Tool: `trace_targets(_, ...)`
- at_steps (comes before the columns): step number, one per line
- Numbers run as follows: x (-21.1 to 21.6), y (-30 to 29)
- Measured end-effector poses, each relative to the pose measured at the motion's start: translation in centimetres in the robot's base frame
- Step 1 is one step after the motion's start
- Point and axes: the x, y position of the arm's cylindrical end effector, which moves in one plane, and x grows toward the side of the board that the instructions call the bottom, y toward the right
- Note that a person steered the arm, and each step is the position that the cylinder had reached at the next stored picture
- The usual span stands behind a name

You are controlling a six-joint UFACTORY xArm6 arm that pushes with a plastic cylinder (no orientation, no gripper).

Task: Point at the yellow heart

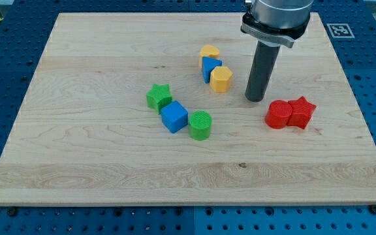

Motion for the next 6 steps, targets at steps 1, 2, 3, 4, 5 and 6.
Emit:
trace_targets(1,0.0,0.0)
trace_targets(2,0.0,0.0)
trace_targets(3,-1.0,0.4)
trace_targets(4,-5.4,0.6)
trace_targets(5,-10.6,-1.1)
trace_targets(6,-11.4,-6.0)
